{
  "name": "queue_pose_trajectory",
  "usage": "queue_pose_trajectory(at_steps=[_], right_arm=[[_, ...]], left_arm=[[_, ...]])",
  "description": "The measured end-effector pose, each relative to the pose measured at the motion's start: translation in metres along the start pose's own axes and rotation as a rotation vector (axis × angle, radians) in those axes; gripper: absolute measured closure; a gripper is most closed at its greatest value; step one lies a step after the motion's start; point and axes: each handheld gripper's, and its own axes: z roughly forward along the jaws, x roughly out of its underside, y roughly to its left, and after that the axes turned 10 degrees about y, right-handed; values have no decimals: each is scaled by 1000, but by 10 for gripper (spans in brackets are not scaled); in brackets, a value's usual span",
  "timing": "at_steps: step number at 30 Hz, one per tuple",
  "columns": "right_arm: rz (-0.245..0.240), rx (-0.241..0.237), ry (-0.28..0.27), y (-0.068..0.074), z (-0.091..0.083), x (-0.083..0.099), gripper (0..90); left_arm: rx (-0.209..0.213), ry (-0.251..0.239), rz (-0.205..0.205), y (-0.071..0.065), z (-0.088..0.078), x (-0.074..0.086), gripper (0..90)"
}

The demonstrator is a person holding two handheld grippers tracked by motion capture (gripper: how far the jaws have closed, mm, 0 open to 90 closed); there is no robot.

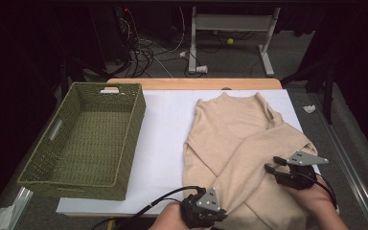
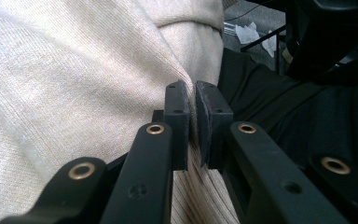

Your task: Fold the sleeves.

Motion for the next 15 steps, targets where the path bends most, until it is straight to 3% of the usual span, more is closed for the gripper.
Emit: queue_pose_trajectory(at_steps=[2, 4, 9, 13, 15], right_arm=[[-7, -16, 15, 0, 3, -2, 792], [-21, 1, 22, 2, 3, -3, 884], [-15, 33, -13, 3, -26, 8, 890], [23, 38, -54, 2, -53, 26, 890], [33, 47, -56, 3, -61, 33, 887]], left_arm=[[-2, 1, -6, 2, 0, 1, 798], [-3, -1, -11, 3, -1, 1, 798], [20, 6, -14, 0, -2, 2, 798], [61, 57, 29, -7, 5, -2, 795], [92, 72, 43, -10, 7, -3, 737]])
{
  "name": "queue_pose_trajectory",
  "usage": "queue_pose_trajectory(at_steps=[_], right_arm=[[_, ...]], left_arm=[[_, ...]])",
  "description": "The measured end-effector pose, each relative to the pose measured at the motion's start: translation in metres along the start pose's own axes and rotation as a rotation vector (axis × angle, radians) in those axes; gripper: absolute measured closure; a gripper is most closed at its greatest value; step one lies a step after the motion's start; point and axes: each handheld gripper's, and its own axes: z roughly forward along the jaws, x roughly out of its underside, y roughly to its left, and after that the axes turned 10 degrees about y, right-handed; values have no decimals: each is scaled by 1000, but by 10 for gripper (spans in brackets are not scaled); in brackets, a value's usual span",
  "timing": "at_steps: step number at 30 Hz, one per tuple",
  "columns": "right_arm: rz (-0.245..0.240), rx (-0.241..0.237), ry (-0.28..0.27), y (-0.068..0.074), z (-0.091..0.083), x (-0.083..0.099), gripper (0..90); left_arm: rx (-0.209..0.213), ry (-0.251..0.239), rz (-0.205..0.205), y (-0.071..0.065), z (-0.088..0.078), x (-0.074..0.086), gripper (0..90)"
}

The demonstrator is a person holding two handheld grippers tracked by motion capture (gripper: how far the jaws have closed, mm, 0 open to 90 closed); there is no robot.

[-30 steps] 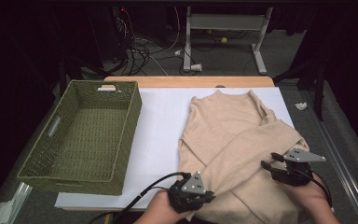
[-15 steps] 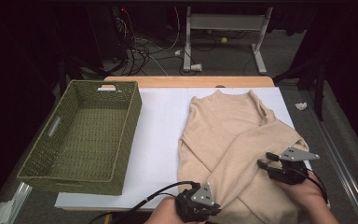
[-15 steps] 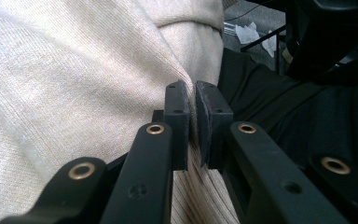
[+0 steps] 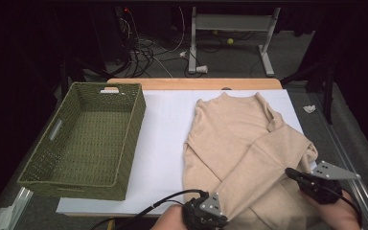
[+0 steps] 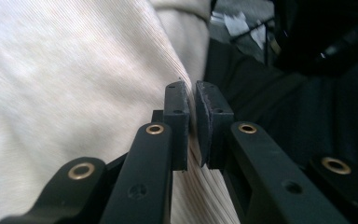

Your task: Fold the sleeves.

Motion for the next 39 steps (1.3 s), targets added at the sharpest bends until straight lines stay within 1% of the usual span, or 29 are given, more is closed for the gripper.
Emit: queue_pose_trajectory(at_steps=[2, 3, 4, 5, 6, 7, 8, 9, 10, 12, 13, 14, 15, 16, 17, 18, 19, 20, 23, 26, 28, 29, 31, 33, 34, 35, 36, 37, 39], right_arm=[[7, -5, 14, -1, -3, 6, 860], [15, -14, 13, -3, -2, 7, 828], [30, -19, 9, -4, -2, 8, 781], [47, -24, -3, -6, -3, 8, 729], [62, -26, -23, -7, -5, 7, 694], [67, -23, -38, -8, -6, 6, 682], [73, -11, -53, -9, -7, 5, 669], [81, 0, -64, -10, -8, 4, 666], [92, 15, -74, -13, -8, 3, 663], [108, 46, -86, -19, -7, 1, 663], [108, 46, -86, -19, -7, 1, 663], [123, 59, -95, -23, -7, -1, 663], [137, 74, -100, -27, -6, -3, 663], [146, 94, -105, -32, -5, -7, 663], [149, 110, -107, -36, -3, -11, 663], [148, 122, -107, -41, 0, -17, 663], [148, 131, -103, -45, 3, -23, 663], [150, 135, -104, -49, 7, -29, 663], [137, 150, -80, -60, 25, -55, 663], [125, 168, -42, -70, 45, -79, 627], [138, 173, -19, -78, 59, -95, 589], [143, 181, -3, -82, 66, -101, 558], [155, 177, 40, -90, 83, -114, 515], [152, 173, 107, -96, 99, -121, 518], [146, 175, 149, -99, 107, -123, 584], [126, 172, 173, -103, 113, -124, 756], [126, 172, 173, -103, 113, -124, 756], [109, 181, 162, -105, 114, -125, 824], [122, 200, 123, -115, 112, -129, 843]], left_arm=[[-20, -14, -4, 1, -1, 0, 610], [-35, -24, -16, 3, -2, 0, 573], [-65, -46, -34, 6, -4, 0, 538], [-105, -72, -56, 11, -6, 2, 493], [-147, -101, -88, 16, -7, 4, 458], [-185, -129, -126, 23, -9, 6, 434], [-210, -158, -177, 31, -9, 7, 400], [-210, -173, -229, 40, -9, 7, 393], [-209, -181, -252, 44, -6, 6, 393], [-211, -173, -257, 46, -3, 4, 395], [-206, -149, -253, 47, 1, 2, 395], [-198, -124, -237, 46, 6, 0, 417], [-220, -116, -199, 42, 10, 0, 484], [-227, -115, -177, 39, 11, 0, 568], [-206, -118, -178, 39, 10, 0, 680], [-209, -120, -172, 38, 10, 1, 759], [-218, -119, -164, 37, 10, 2, 800], [-216, -120, -159, 35, 8, 3, 806], [-214, -155, -170, 31, 0, 12, 807], [-211, -170, -181, 28, -3, 19, 806], [-209, -176, -188, 27, -4, 22, 805], [-208, -172, -187, 26, -4, 24, 804], [-207, -174, -191, 25, -4, 27, 804], [-213, -186, -197, 24, -5, 29, 803], [-215, -190, -202, 25, -5, 30, 802], [-215, -190, -202, 25, -5, 30, 802], [-214, -189, -203, 26, -4, 30, 802], [-216, -186, -203, 26, -3, 31, 802], [-221, -176, -202, 26, -2, 31, 802]])
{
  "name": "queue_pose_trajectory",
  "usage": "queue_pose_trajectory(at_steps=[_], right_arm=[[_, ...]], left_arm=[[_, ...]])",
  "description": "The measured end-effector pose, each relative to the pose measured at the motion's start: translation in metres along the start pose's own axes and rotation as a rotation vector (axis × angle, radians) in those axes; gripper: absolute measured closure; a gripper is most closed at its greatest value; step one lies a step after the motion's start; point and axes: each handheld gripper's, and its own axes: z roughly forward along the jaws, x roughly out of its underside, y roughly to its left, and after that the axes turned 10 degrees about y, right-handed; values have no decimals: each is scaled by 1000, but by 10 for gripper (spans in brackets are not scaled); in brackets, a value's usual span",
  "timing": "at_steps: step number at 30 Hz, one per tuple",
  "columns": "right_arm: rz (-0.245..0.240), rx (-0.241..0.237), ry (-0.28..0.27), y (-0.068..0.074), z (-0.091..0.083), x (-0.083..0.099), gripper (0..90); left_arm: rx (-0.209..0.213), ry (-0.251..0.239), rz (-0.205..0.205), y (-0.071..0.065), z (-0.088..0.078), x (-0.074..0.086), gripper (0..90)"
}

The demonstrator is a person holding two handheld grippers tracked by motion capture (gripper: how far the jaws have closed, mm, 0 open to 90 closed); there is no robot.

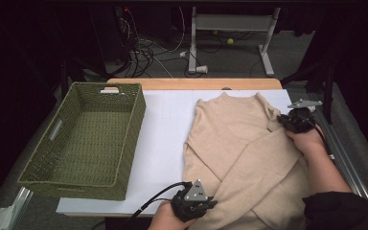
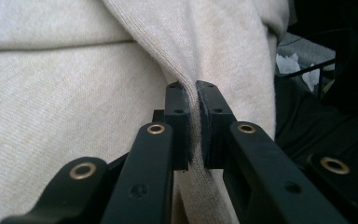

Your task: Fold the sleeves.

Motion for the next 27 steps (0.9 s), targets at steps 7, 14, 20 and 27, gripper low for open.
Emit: queue_pose_trajectory(at_steps=[7, 14, 20, 27], right_arm=[[70, 103, -60, -42, -3, -21, 846], [101, 102, -40, -61, 6, -29, 707], [80, 71, -53, -57, -16, -6, 678], [104, 15, -58, -53, -42, 50, 679]], left_arm=[[-20, 7, 2, -1, -3, 0, 803], [-33, 8, -17, 4, -7, 1, 749], [-24, -34, -68, 13, -10, -5, 581], [-47, -40, -88, 14, -6, -13, 462]])
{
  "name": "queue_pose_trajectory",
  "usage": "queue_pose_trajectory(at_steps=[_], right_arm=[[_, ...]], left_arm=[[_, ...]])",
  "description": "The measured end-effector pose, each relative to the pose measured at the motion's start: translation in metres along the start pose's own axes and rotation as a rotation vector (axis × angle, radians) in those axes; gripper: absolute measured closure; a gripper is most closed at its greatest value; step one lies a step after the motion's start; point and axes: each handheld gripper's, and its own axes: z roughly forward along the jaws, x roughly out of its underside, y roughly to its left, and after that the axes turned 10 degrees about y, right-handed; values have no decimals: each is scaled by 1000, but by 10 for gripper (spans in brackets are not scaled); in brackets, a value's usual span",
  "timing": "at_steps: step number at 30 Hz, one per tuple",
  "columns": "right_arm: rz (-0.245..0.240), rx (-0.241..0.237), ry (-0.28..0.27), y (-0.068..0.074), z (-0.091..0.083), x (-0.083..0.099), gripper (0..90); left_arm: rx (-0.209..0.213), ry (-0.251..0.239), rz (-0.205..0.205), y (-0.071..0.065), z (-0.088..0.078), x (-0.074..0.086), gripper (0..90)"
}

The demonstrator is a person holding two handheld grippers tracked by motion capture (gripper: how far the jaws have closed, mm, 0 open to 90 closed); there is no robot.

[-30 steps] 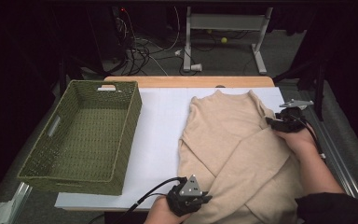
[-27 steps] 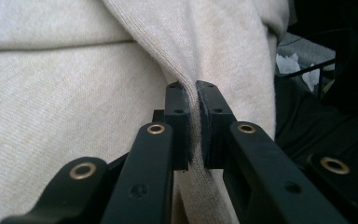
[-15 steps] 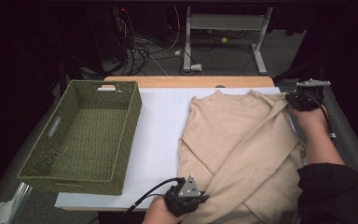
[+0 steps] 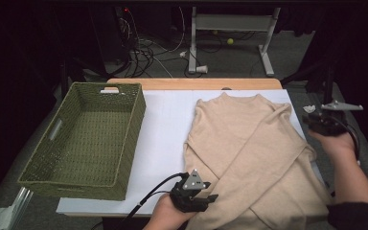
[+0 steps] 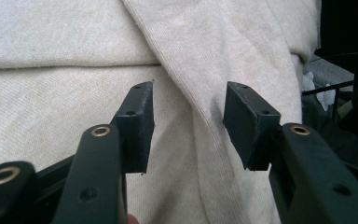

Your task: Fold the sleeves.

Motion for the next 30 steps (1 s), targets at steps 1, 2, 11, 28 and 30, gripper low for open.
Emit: queue_pose_trajectory(at_steps=[1, 2, 11, 28, 30], right_arm=[[2, -8, -1, 1, -5, 10, 675], [9, -22, -9, 1, -10, 19, 673], [50, -105, 11, 15, -23, 80, 588], [-18, 25, 76, 2, -7, 53, 761], [7, 12, 109, 1, 0, 66, 681]], left_arm=[[-7, 0, 3, 0, 1, 0, 440], [-9, 2, 8, 0, 2, 0, 439], [-46, 5, 10, 6, 4, -1, 332], [-36, 44, 28, 4, 11, -3, 347], [-15, 58, 39, 2, 14, -4, 354]])
